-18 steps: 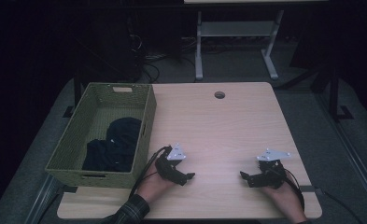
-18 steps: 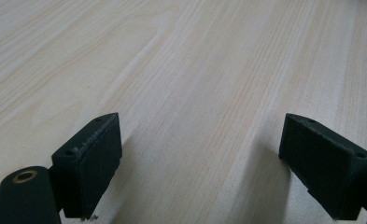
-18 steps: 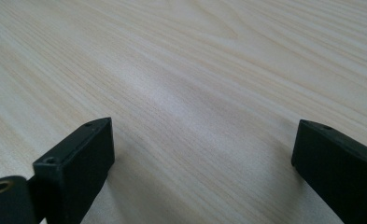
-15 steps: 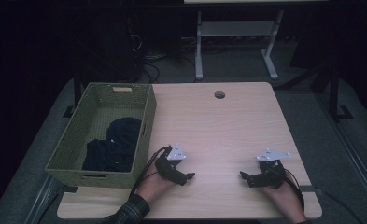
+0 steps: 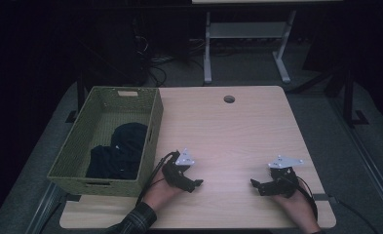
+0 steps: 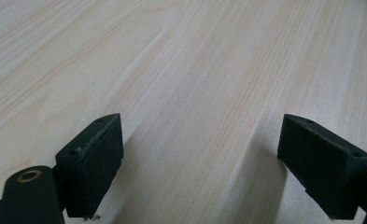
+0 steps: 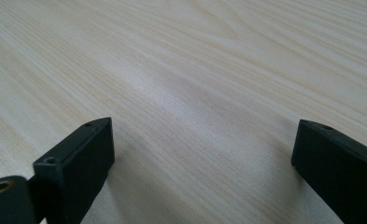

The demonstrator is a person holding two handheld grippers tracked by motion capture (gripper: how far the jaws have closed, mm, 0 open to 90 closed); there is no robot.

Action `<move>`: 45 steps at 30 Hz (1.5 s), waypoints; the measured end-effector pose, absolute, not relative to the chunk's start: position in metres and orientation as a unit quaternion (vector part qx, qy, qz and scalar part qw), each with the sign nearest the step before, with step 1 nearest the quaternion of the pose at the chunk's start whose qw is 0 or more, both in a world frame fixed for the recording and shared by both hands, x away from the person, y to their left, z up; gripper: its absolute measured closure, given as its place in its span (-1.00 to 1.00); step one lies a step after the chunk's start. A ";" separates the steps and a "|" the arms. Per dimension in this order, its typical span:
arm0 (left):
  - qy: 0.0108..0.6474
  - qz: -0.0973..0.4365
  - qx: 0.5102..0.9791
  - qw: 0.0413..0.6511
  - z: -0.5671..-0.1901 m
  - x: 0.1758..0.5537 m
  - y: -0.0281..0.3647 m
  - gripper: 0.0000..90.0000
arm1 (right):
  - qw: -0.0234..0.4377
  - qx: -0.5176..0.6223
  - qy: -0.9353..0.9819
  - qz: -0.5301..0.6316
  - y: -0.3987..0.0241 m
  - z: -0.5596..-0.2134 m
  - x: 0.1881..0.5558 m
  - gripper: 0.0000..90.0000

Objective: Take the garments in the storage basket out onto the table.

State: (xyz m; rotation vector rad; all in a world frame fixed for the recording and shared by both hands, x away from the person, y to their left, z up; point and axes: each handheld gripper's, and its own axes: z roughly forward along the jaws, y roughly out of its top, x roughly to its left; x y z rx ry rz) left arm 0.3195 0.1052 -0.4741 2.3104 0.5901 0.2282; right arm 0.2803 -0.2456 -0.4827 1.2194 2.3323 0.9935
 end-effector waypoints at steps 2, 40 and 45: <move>0.228 0.088 0.902 0.356 -0.473 0.320 0.106 -0.69 | 0.164 0.428 0.818 0.348 -0.246 -0.483 0.280 -0.88; 0.255 0.065 0.905 0.333 -0.436 0.321 0.107 -0.68 | 0.163 0.428 0.817 0.349 -0.246 -0.483 0.280 -0.88; 0.255 0.067 0.907 0.329 -0.431 0.322 0.105 -0.68 | 0.164 0.429 0.817 0.349 -0.246 -0.483 0.280 -0.88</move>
